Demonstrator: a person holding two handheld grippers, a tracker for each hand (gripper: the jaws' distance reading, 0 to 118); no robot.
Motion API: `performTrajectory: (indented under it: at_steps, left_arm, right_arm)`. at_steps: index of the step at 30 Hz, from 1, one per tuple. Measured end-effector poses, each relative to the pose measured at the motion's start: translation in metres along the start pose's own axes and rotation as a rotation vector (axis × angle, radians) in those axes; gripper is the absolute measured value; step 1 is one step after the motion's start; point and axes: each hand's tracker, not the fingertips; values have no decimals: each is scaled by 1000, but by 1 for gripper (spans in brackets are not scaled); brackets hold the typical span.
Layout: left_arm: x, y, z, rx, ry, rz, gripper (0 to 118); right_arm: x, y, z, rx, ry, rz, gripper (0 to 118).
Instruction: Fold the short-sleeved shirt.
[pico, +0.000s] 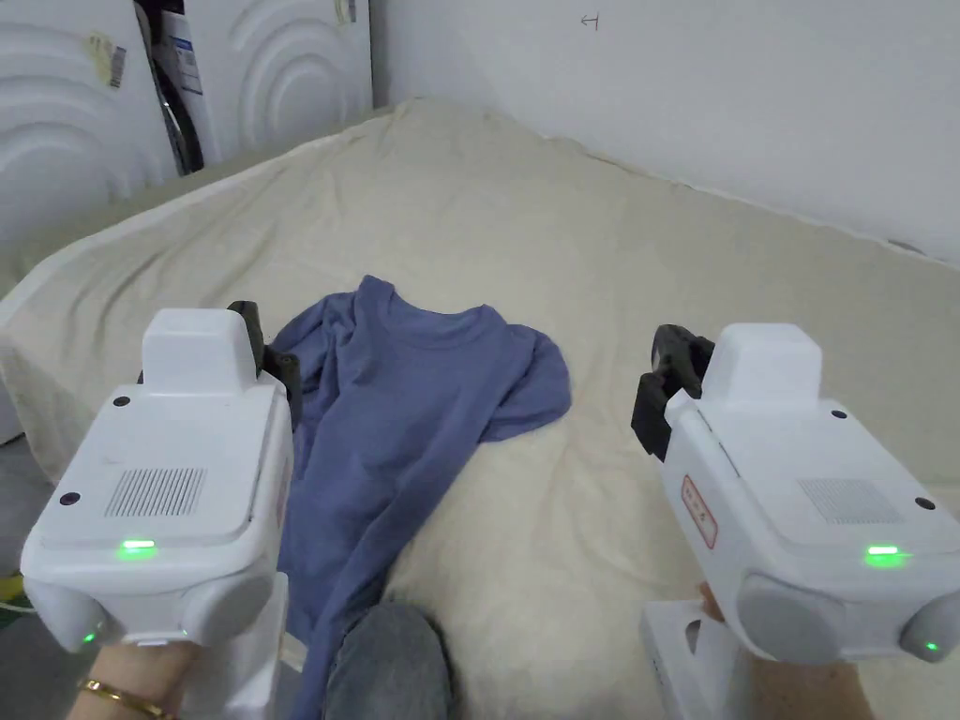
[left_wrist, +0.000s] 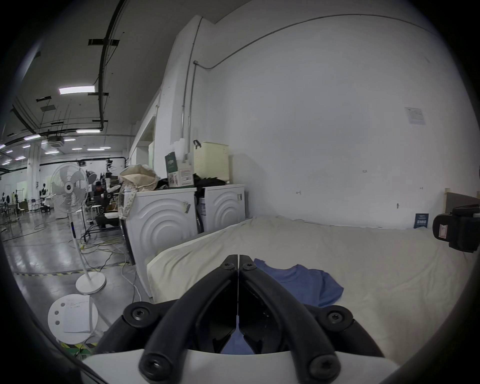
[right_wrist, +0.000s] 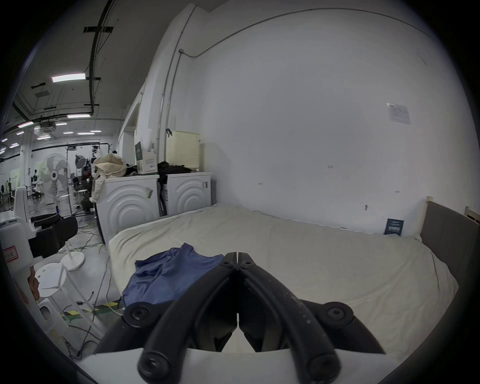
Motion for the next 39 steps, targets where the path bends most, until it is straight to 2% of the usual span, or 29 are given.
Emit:
performTrajectory:
  at_steps: [6,8,10,11,12,15,16,21,24,26,29,31,35,36,37,38,39]
  left_arm:
    - [-9,-3,-4,-25,30,-6,1]
    - [-10,-3,-10,-45,27,7,5]
    - [-10,-3,-22,-99,-11,18,18]
    - [-9,-3,-32,-138,-29,12,30]
    - [-7,-3,-45,-180,-41,1,57]
    - [4,-5,-84,-278,-40,-58,115]
    - [8,-5,-98,-287,-46,-62,118]
    - [33,-4,-184,-420,-155,-56,118]
    - [59,-18,-252,-583,-237,-87,118]
    - [74,-37,-298,-724,-291,-60,118]
    - [92,-75,-357,-972,-241,-40,118]
    - [102,-97,-382,-997,-229,-104,118]
    - [108,-125,-402,-1024,-110,-219,117]
    - [108,-129,-403,-1045,-98,-235,114]
    - [106,-131,-402,-1079,-117,-233,97]
    - [104,-130,-402,-1112,-168,-187,75]
    - [101,-125,-399,-1104,-254,-18,62]
  right_arm:
    - [-10,-2,-4,-9,33,-5,1]
    - [-10,-2,-4,-13,41,-10,1]
    - [-10,-2,-4,-15,43,-10,1]
    - [-9,-2,-4,-15,44,-11,1]
    - [-9,-2,-4,-15,45,-11,1]
    - [-7,-3,-4,-12,51,-11,1]
    - [-6,-4,-5,-14,49,-8,1]
    - [3,-9,-16,-48,37,-1,1]
    - [9,-14,-27,-77,22,4,1]
    - [14,-17,-37,-103,14,-5,1]
    - [24,-25,-53,-150,9,-30,1]
    - [29,-31,-62,-175,-10,-23,1]
    - [39,-44,-75,-219,-30,-21,1]
    - [41,-47,-76,-228,-30,-20,1]
    - [42,-49,-78,-232,-32,-19,1]
    - [43,-52,-78,-237,-34,-18,1]
    - [43,-53,-78,-242,-33,-20,1]
